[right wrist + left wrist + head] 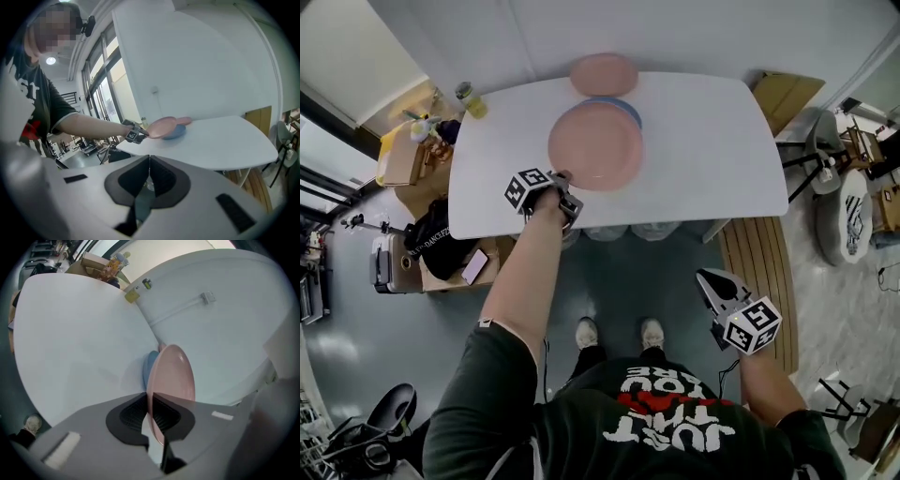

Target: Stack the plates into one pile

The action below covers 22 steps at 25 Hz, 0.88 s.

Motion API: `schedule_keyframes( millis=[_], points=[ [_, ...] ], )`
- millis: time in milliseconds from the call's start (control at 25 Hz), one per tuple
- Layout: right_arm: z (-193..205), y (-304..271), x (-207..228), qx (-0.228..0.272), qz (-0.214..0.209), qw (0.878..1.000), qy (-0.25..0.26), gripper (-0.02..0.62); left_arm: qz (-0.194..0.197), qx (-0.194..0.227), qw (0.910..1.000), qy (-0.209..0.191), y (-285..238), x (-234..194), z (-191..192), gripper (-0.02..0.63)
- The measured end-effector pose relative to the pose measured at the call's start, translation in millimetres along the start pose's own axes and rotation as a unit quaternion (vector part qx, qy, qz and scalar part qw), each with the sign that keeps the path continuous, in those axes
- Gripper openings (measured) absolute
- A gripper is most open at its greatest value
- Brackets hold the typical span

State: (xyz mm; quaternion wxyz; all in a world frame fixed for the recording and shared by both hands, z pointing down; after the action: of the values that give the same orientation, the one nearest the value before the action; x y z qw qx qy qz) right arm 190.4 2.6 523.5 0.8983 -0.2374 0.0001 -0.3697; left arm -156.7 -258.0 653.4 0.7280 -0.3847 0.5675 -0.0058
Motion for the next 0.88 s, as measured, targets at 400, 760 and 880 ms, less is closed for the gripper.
schedule_keyframes(
  millis=[400,760,880],
  points=[
    [8.1,25.5,34.8,-0.006,0.042,0.999,-0.023,0.006,-0.025,0.028,0.9990,0.025,-66.1,31.7,-33.2,0.035],
    [-19.0,1.2,79.6,0.020,0.071,0.997,0.000,0.006,-0.013,0.028,0.9992,0.024,-85.3,38.5,-39.4,0.063],
    [-32.0,-20.4,108.3,0.027,0.093,0.995,0.010,0.006,-0.017,0.007,0.9998,0.000,-88.5,38.5,-31.6,0.080]
  ],
)
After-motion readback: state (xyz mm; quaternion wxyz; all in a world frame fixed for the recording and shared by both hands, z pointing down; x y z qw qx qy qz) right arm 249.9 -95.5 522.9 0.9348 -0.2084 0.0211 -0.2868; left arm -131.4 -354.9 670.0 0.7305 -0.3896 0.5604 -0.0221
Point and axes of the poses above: the fingertips, and each gripper's own axes: y backward along the fingers, x to its right, z out of its underside, the point moved 5 cm from there along y, backward along the fingers, and after that the axes turned 7 degrees about y, right-handed, at the moved point
